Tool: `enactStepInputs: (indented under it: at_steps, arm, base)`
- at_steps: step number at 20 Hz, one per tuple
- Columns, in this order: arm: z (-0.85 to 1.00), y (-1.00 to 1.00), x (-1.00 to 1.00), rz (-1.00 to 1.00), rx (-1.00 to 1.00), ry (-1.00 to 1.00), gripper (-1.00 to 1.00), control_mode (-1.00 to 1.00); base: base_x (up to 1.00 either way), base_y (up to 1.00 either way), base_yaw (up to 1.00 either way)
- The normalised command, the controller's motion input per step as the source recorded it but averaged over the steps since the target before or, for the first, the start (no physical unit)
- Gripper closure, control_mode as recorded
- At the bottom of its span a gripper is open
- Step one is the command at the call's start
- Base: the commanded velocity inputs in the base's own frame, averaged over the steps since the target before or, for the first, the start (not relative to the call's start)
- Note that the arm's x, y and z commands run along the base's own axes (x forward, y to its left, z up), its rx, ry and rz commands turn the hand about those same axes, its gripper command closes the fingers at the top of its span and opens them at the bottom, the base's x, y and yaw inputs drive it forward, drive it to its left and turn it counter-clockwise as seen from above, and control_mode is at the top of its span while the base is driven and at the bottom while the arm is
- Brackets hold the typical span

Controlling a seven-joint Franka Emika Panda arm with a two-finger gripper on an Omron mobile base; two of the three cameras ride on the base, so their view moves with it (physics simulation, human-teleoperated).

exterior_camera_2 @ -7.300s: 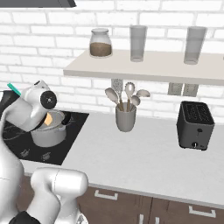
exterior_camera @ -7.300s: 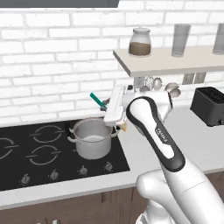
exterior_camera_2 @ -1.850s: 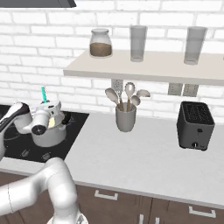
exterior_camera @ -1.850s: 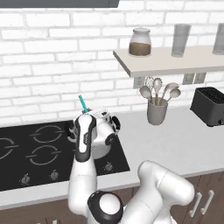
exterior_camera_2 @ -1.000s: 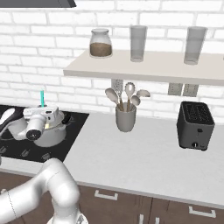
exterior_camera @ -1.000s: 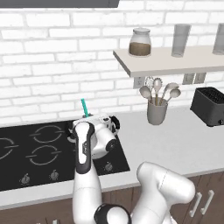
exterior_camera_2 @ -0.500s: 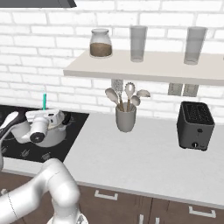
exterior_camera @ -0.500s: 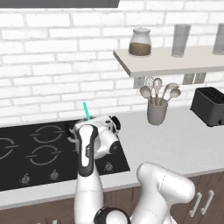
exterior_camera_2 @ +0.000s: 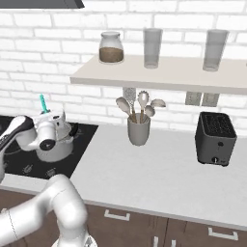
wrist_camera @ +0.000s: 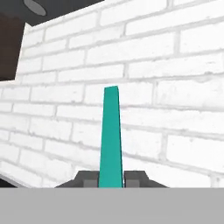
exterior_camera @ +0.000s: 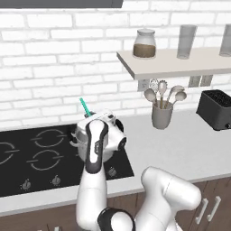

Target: Put the avocado and lemon wedge in the pot. Retrieve the spatula and lightly stir the vegetables in the pot.

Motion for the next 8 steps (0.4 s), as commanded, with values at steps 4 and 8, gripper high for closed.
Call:
enactStepInputs:
  at_steps: [4,8]
  arm:
    - [-0.56,0.00,-0.04,0.12,0.01,-0.09,1.00,-1.00]
    - [-0.67,0.00,-0.16,0.09,0.18,0.04,1.00,-1.00]
  base:
    - [0.00,0.00,0.00]
    - [0.00,0.00,0.00]
